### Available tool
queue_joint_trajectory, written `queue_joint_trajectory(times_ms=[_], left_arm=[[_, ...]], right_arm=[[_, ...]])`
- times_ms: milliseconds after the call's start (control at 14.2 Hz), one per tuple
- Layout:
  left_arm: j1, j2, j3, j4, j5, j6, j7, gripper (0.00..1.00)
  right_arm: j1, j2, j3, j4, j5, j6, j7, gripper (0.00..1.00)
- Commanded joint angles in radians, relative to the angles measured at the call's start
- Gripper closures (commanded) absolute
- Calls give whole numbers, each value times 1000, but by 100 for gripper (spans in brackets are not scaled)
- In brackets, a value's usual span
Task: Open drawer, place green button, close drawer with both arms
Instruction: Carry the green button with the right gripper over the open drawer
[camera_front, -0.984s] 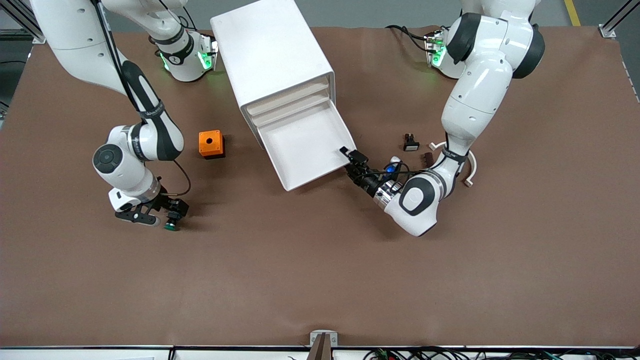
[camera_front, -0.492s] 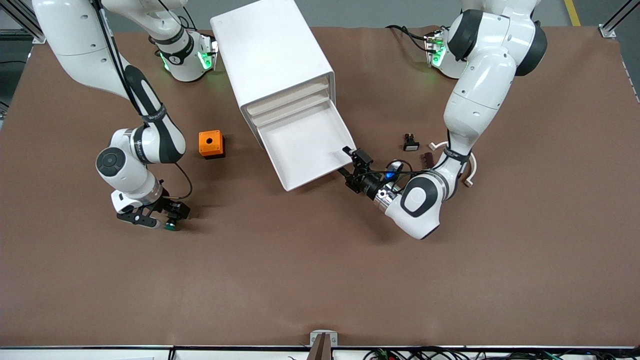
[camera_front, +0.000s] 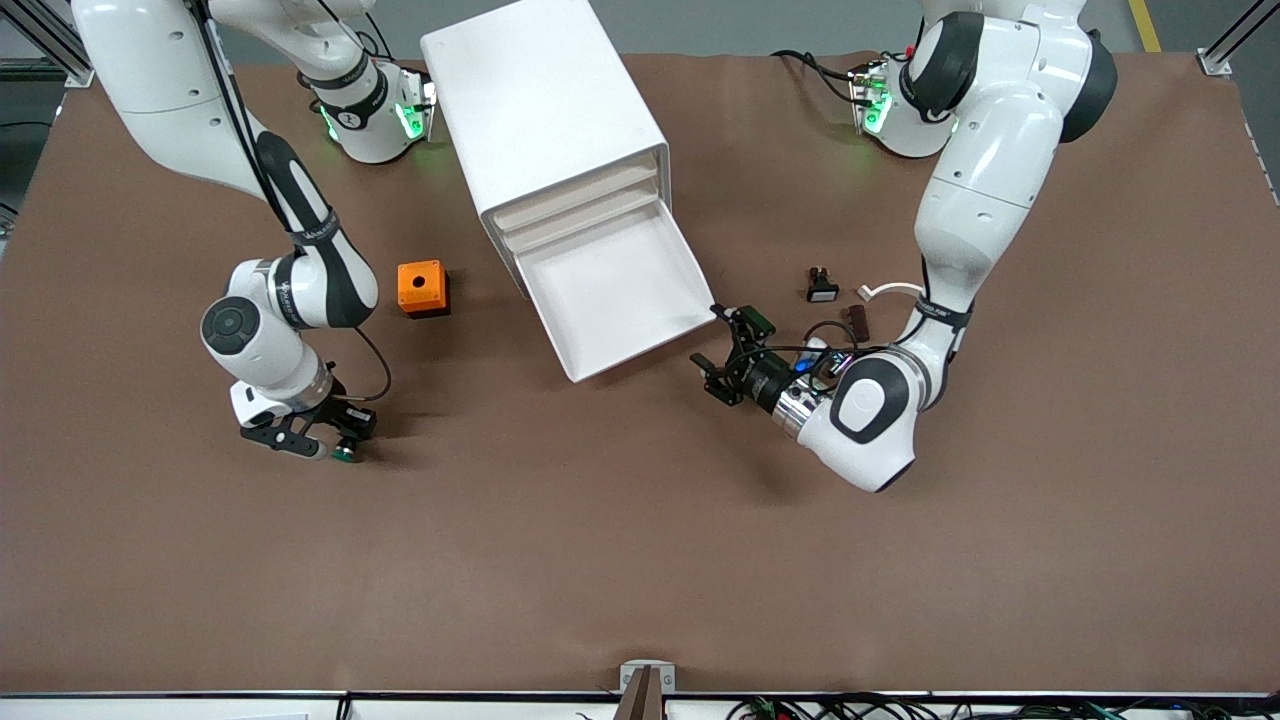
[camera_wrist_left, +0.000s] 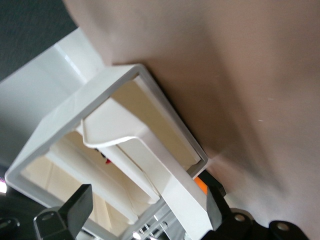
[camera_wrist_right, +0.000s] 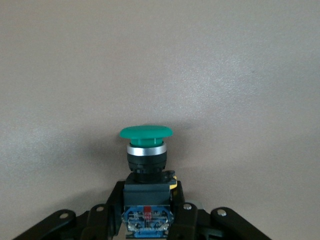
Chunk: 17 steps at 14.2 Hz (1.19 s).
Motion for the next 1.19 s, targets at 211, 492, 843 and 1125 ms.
queue_joint_trajectory(times_ms=[211, 492, 843, 1125], left_arm=[[-20, -17, 27, 72, 153, 23, 374, 0], [-40, -73, 23, 71, 291, 161, 598, 0], [-83, -98, 15, 69, 482, 378, 640, 0], [-129, -116, 17, 66, 624, 486, 651, 0]], right_arm=[[59, -80, -1, 86, 2, -289, 151, 100], [180, -177, 16, 93, 2, -385, 404, 100], [364, -225, 34, 190, 96, -524, 726, 100], [493, -228, 34, 267, 96, -623, 938, 100]])
